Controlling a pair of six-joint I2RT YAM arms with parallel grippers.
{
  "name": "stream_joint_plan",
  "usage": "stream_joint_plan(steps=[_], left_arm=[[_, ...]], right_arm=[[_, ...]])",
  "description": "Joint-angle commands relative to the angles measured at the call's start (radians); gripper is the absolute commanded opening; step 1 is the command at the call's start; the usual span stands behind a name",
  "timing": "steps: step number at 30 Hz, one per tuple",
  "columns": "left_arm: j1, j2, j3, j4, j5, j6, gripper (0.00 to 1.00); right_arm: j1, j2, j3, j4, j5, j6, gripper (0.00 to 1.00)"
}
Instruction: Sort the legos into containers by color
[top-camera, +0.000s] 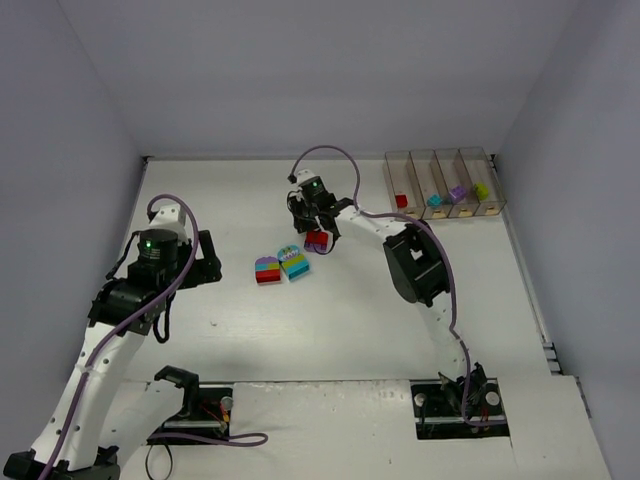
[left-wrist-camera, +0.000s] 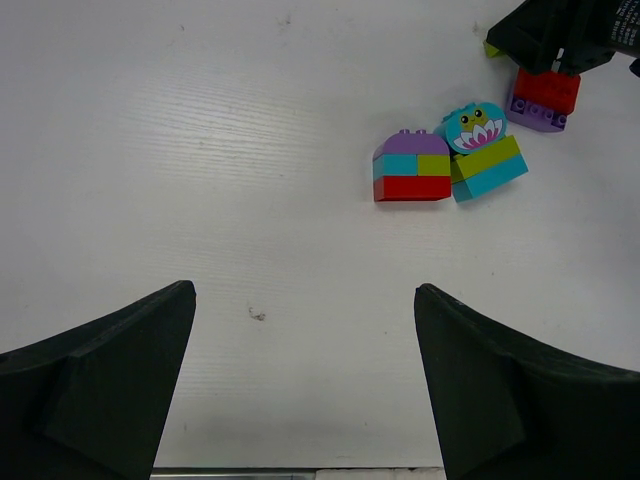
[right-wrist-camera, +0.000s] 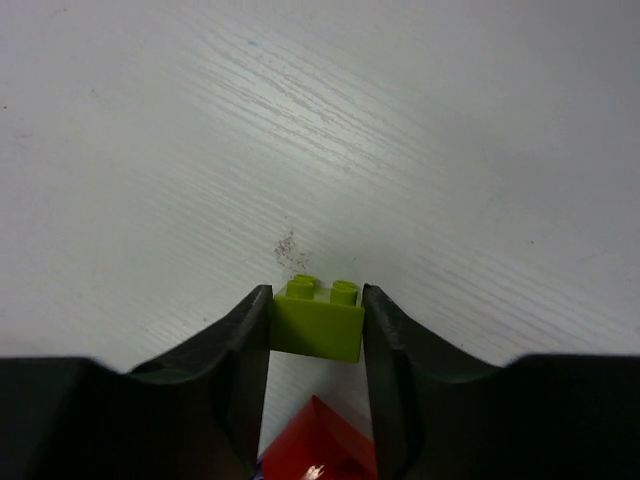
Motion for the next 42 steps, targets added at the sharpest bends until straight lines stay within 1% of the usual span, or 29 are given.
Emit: stream_joint_plan(steps=[1, 3, 4, 8, 9, 13, 14, 16, 17, 18, 19, 22, 23, 26, 30, 33, 36, 37, 38, 39, 41, 42], left_arm=[[0.003, -0.006, 0.021, 0.008, -0.015, -0.016, 0.84], [0.003, -0.006, 0.021, 0.01, -0.014, -0.018, 0.84], [0.003, -0.006, 0.022, 0.01, -0.012, -0.021, 0.84], [0.003, -0.007, 0.025, 0.01, -0.009, -0.022, 0.84], [0.003, -0.007, 0.024, 0.011, -0.009, -0.022, 0.84], [0.003, -0.006, 0.017, 0.022, -0.004, -0.024, 0.84], [0.003, -0.006, 0.014, 0.025, 0.002, -0.025, 0.84], [0.003, -0.002, 0.005, 0.04, 0.006, -0.027, 0.84], [0.003, 0.007, 0.002, 0.054, 0.012, -0.03, 0.84], [0.003, 0.007, 0.002, 0.054, 0.012, -0.03, 0.84], [0.003, 0.01, 0.002, 0.057, 0.014, -0.033, 0.84], [0.003, 0.025, 0.002, 0.076, 0.019, -0.035, 0.84], [0.001, 0.034, 0.001, 0.085, 0.022, -0.033, 0.84], [0.001, 0.051, 0.007, 0.103, 0.037, -0.029, 0.84], [0.001, 0.062, 0.01, 0.128, 0.028, -0.026, 0.84], [0.001, 0.074, 0.008, 0.142, 0.02, -0.027, 0.84], [0.001, 0.094, 0.01, 0.149, 0.022, -0.026, 0.84], [0.001, 0.105, 0.01, 0.155, 0.025, -0.025, 0.84], [0.003, 0.109, 0.011, 0.157, 0.026, -0.027, 0.84], [0.001, 0.114, 0.013, 0.16, 0.028, -0.027, 0.84], [0.001, 0.122, 0.017, 0.16, 0.028, -0.025, 0.84], [0.001, 0.125, 0.02, 0.163, 0.028, -0.024, 0.84]], right_arm=[[0.007, -0.029, 0.039, 0.056, 0.041, -0.011, 0.14], [-0.001, -0.044, 0.05, 0.055, 0.052, -0.02, 0.03], [-0.01, -0.05, 0.061, 0.056, 0.052, -0.022, 0.0], [-0.056, -0.138, 0.073, 0.058, 0.064, -0.046, 0.0], [-0.071, -0.159, 0.072, 0.06, 0.096, -0.061, 0.0], [-0.217, -0.266, 0.029, 0.067, 0.121, -0.08, 0.0], [-0.291, -0.302, 0.007, 0.067, 0.129, -0.088, 0.0], [-0.373, -0.328, -0.011, 0.067, 0.138, -0.101, 0.0], [-0.499, -0.355, -0.034, 0.066, 0.123, -0.101, 0.0], [-0.501, -0.356, -0.034, 0.066, 0.123, -0.1, 0.0], [-0.583, -0.362, -0.04, 0.067, 0.115, -0.101, 0.0], [-0.694, -0.351, -0.043, 0.069, 0.087, -0.1, 0.0], [-0.75, -0.334, -0.042, 0.07, 0.083, -0.089, 0.0], [-0.839, -0.301, -0.025, 0.073, 0.08, -0.082, 0.01], [-0.896, -0.227, 0.006, 0.073, 0.032, -0.083, 0.02], [-0.913, -0.179, 0.03, 0.07, 0.015, -0.082, 0.05], [-0.916, -0.146, 0.046, 0.064, 0.004, -0.072, 0.12], [-0.916, -0.139, 0.049, 0.063, 0.001, -0.071, 0.2], [-0.916, -0.13, 0.05, 0.061, 0.001, -0.065, 0.23], [-0.916, -0.127, 0.049, 0.06, 0.004, -0.062, 0.29], [-0.915, -0.123, 0.047, 0.06, 0.007, -0.063, 0.37], [-0.916, -0.121, 0.049, 0.06, 0.009, -0.065, 0.45]])
